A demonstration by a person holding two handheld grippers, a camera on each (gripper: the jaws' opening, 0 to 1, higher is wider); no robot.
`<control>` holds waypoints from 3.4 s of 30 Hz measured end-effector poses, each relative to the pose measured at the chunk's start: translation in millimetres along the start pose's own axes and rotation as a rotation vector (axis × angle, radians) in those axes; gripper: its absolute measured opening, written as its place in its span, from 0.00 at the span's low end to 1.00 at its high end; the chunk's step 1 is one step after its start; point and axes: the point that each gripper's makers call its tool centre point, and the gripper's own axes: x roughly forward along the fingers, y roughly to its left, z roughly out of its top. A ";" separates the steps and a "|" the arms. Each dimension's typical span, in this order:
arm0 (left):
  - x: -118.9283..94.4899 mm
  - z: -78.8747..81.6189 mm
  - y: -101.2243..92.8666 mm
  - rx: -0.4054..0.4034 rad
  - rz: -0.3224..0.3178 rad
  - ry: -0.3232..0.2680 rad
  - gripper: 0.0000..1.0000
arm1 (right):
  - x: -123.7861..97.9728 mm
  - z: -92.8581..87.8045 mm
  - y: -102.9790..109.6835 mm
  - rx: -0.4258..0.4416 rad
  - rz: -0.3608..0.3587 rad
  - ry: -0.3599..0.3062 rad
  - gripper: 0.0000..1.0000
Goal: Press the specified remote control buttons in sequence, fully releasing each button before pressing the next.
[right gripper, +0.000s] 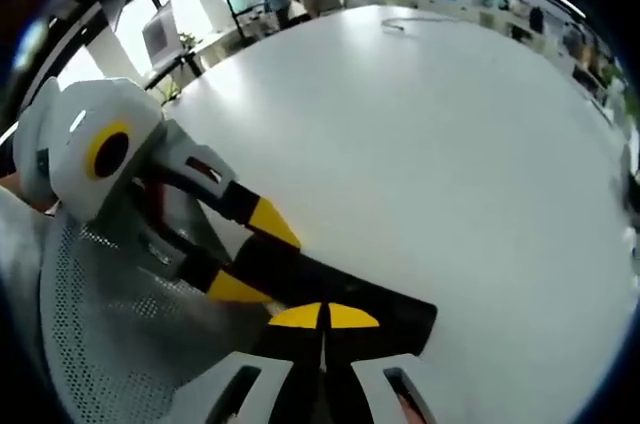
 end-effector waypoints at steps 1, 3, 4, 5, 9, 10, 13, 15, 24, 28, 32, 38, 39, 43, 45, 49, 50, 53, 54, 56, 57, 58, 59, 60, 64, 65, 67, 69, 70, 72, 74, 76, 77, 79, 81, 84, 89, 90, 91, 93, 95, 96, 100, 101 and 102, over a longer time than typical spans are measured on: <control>0.2 -0.3 0.1 0.000 0.000 0.000 0.24 | -0.1 0.1 0.1 0.000 0.000 0.000 0.00; 0.2 -0.4 0.2 0.000 0.000 0.000 0.24 | 0.0 0.0 0.1 -0.002 0.000 0.000 0.00; 0.2 -0.3 0.2 -0.001 0.000 0.000 0.24 | 0.0 0.0 0.0 -0.003 0.000 0.000 0.00; 0.1 -0.3 0.3 -0.001 0.000 0.000 0.24 | -0.1 -0.1 0.3 -0.003 0.000 0.000 0.00; 0.0 -0.1 0.1 -0.001 0.000 -0.001 0.24 | -0.4 -0.4 0.1 -0.004 0.000 0.000 0.00; -0.1 0.0 0.0 -0.002 0.000 0.000 0.24 | -0.5 -0.5 0.2 -0.002 0.001 0.001 0.00; 0.0 -0.2 0.1 -0.002 0.001 -0.001 0.24 | -1.0 -1.5 0.6 -0.006 0.002 0.005 0.00; 0.0 -0.2 0.0 -0.002 0.000 -0.002 0.24 | -0.9 -1.8 0.6 -0.012 0.001 0.005 0.00; 0.1 -0.2 0.1 -0.002 0.000 -0.005 0.24 | -1.1 -2.6 0.8 -0.011 0.003 0.009 0.00; 0.2 -0.4 0.1 -0.002 0.000 -0.005 0.24 | -0.9 -2.7 1.2 -0.014 0.002 0.010 0.00; 0.2 -0.2 -0.3 -0.004 -0.001 -0.006 0.24 | 0.1 -3.9 2.0 -0.032 0.000 0.013 0.00; 0.4 0.1 -0.8 -0.002 -0.004 -0.007 0.25 | 1.0 -4.6 1.6 0.005 0.017 0.008 0.00; 0.5 0.0 -0.7 -0.002 -0.003 -0.007 0.25 | 1.5 -4.5 2.1 -0.006 0.014 0.010 0.00; 0.3 -0.2 0.2 -0.002 0.000 -0.006 0.25 | 3.1 -2.8 2.8 -0.061 -0.010 0.007 0.00; 0.3 -0.4 0.1 -0.002 0.000 -0.006 0.25 | 2.6 -2.6 1.8 -0.056 -0.009 0.006 0.00; 0.1 -0.2 -0.1 0.000 0.001 -0.005 0.25 | 2.8 -2.6 1.2 -0.045 -0.003 0.004 0.00; 0.2 -0.1 -0.1 0.002 0.001 -0.005 0.25 | 2.6 -2.5 1.6 -0.050 -0.004 0.005 0.00; 0.4 -0.2 -0.1 0.003 0.001 -0.003 0.25 | 2.5 -2.4 1.7 -0.067 -0.007 0.010 0.00; 0.5 -0.1 -0.1 0.003 0.001 -0.003 0.25 | 2.7 -2.4 1.2 -0.062 -0.005 0.012 0.00; 0.4 -0.1 0.0 0.004 0.001 -0.002 0.25 | 2.2 -2.1 0.9 -0.017 0.007 0.011 0.00; 0.4 -0.1 0.1 0.004 0.001 -0.003 0.25 | 1.8 -2.0 0.4 -0.005 0.011 0.010 0.00; 0.5 -0.3 0.1 0.004 0.001 -0.002 0.25 | 1.5 -2.2 -0.3 0.011 0.017 0.009 0.00; 0.6 -0.3 0.1 0.004 0.001 -0.003 0.25 | 1.5 -2.2 -0.4 0.016 0.018 0.009 0.00; 0.6 -0.2 0.2 0.004 0.002 -0.002 0.25 | 1.6 -2.4 0.2 0.015 0.018 0.009 0.00; 0.7 0.4 1.0 -0.006 0.013 0.016 0.26 | 2.1 -2.5 0.8 0.004 0.016 0.009 0.00; 1.1 0.2 2.9 -0.012 0.022 0.020 0.27 | 2.1 -2.5 0.8 0.005 0.016 0.009 0.00; -0.6 -2.4 4.8 -0.041 0.029 0.037 0.29 | 2.4 -2.3 0.3 0.013 0.019 0.007 0.00; -1.6 -3.0 5.7 -0.036 0.035 0.039 0.29 | 2.1 -1.9 0.4 0.015 0.019 0.005 0.00; -2.7 -3.9 5.3 -0.036 0.033 0.045 0.28 | 1.8 -1.9 0.6 0.014 0.019 0.006 0.00; -4.1 -5.3 5.5 -0.035 0.035 0.053 0.27 | 1.6 -2.0 0.3 0.012 0.017 0.006 0.00; -6.5 -7.1 5.8 -0.037 0.037 0.063 0.27 | 1.4 -2.3 -0.3 0.009 0.013 0.008 0.00; -8.4 -8.2 6.3 -0.041 0.040 0.071 0.26 | 1.0 -2.8 -0.9 0.010 0.009 0.013 0.00; -8.5 -8.2 6.6 -0.036 0.044 0.074 0.26 | 0.8 -3.1 -1.4 0.013 0.006 0.017 0.00; -9.8 -8.8 7.3 -0.028 0.050 0.079 0.26 | 0.9 -3.9 -2.8 0.018 0.003 0.022 0.00; -9.9 -9.9 8.4 -0.016 0.057 0.086 0.26 | 0.2 -4.1 -5.0 0.018 -0.008 0.025 0.00; -9.8 -10.0 9.1 -0.018 0.056 0.087 0.25 | -1.4 -3.0 -8.6 0.024 -0.023 0.015 0.00; -8.6 -8.0 7.5 0.018 0.049 0.078 0.25 | -2.2 -1.2 -8.6 0.034 -0.020 0.006 0.00; -7.3 -6.4 6.3 0.028 0.047 0.071 0.24 | -2.2 -0.6 -8.2 0.032 -0.019 0.003 0.00; -5.5 -5.9 5.5 0.032 0.044 0.070 0.24 | -2.1 0.6 -7.4 0.027 -0.018 -0.002 0.00; -3.0 -3.0 3.9 0.039 0.037 0.060 0.24 | -2.5 2.8 -5.6 0.014 -0.017 -0.010 0.00; -2.6 -2.0 2.1 0.042 0.029 0.056 0.24 | -2.2 4.2 -5.4 0.004 -0.017 -0.019 0.00; -2.7 -1.5 2.3 0.045 0.028 0.054 0.24 | -2.1 4.4 -5.2 0.003 -0.016 -0.019 0.00; -1.6 -1.3 1.9 0.054 0.020 0.046 0.24 | -1.2 4.4 -5.0 0.002 -0.014 -0.017 0.00; -1.5 -0.9 1.3 0.051 0.018 0.044 0.24 | -0.8 4.7 -4.5 0.002 -0.012 -0.018 0.00; -1.5 -0.8 1.2 0.052 0.018 0.044 0.24 | -0.5 4.8 -4.2 0.001 -0.010 -0.018 0.00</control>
